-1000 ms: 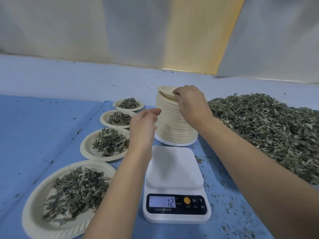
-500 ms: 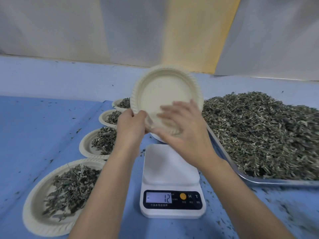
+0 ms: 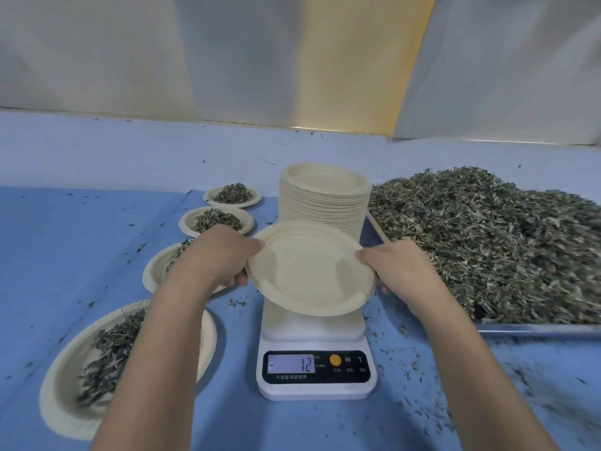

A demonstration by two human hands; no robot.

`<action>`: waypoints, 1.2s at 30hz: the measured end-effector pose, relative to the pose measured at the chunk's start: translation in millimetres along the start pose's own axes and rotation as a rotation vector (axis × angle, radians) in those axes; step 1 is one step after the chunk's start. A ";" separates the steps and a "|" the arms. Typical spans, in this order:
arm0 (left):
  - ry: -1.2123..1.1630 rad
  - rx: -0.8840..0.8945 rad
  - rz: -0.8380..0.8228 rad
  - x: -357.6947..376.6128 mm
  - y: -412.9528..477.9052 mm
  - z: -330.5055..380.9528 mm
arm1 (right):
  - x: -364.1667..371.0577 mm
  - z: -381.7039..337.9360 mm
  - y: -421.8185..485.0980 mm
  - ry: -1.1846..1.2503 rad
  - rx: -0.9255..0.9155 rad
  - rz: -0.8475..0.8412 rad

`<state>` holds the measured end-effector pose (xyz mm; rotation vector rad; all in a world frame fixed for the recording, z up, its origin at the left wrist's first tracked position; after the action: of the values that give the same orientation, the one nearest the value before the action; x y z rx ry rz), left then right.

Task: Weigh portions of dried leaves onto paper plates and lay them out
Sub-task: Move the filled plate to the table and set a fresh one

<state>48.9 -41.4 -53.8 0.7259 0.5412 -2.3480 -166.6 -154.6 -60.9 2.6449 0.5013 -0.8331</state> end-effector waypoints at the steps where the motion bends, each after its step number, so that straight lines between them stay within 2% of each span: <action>1: 0.019 -0.022 -0.020 2.5 1.7 -3.4 | 3.0 4.5 1.2 -0.027 0.026 -0.028; 6: 0.131 -0.075 -0.096 19.8 6.8 -12.6 | 17.2 16.0 5.5 -0.142 0.065 -0.090; 12: 0.160 -0.118 -0.164 31.2 8.2 -17.4 | 27.3 21.7 7.1 -0.098 0.020 -0.092; 23: 0.196 -0.144 -0.178 36.2 13.0 -23.5 | 34.2 34.6 10.5 -0.149 0.103 -0.118; 26: 0.253 -0.143 -0.139 34.6 14.8 -23.1 | 30.6 36.9 12.4 -0.173 0.091 -0.066; 29: 0.334 -0.071 0.063 25.6 14.5 -14.7 | 18.3 36.3 14.4 -0.252 0.033 0.045; 32: 0.285 0.089 0.258 23.2 8.1 1.1 | -4.3 38.6 15.5 -0.249 -0.024 0.204; 34: 0.207 0.240 0.312 29.1 0.2 16.5 | -24.5 46.0 15.0 -0.310 -0.003 0.274; 36: 0.101 0.372 0.289 40.1 -10.8 33.5 | -43.8 58.7 15.3 -0.411 0.074 0.235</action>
<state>3.2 -68.8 -50.7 1.0207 0.0295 -2.1664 -222.3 -201.8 -77.5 2.4334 0.0546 -1.2907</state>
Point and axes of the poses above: each hand's wrist, its own y-axis towards the middle knuckle, its own x-axis out of the palm, z = x × y, the point moved 5 cm from there along y, towards the middle knuckle, and after that the axes turned 9 degrees about -x, right-handed, at the moved point
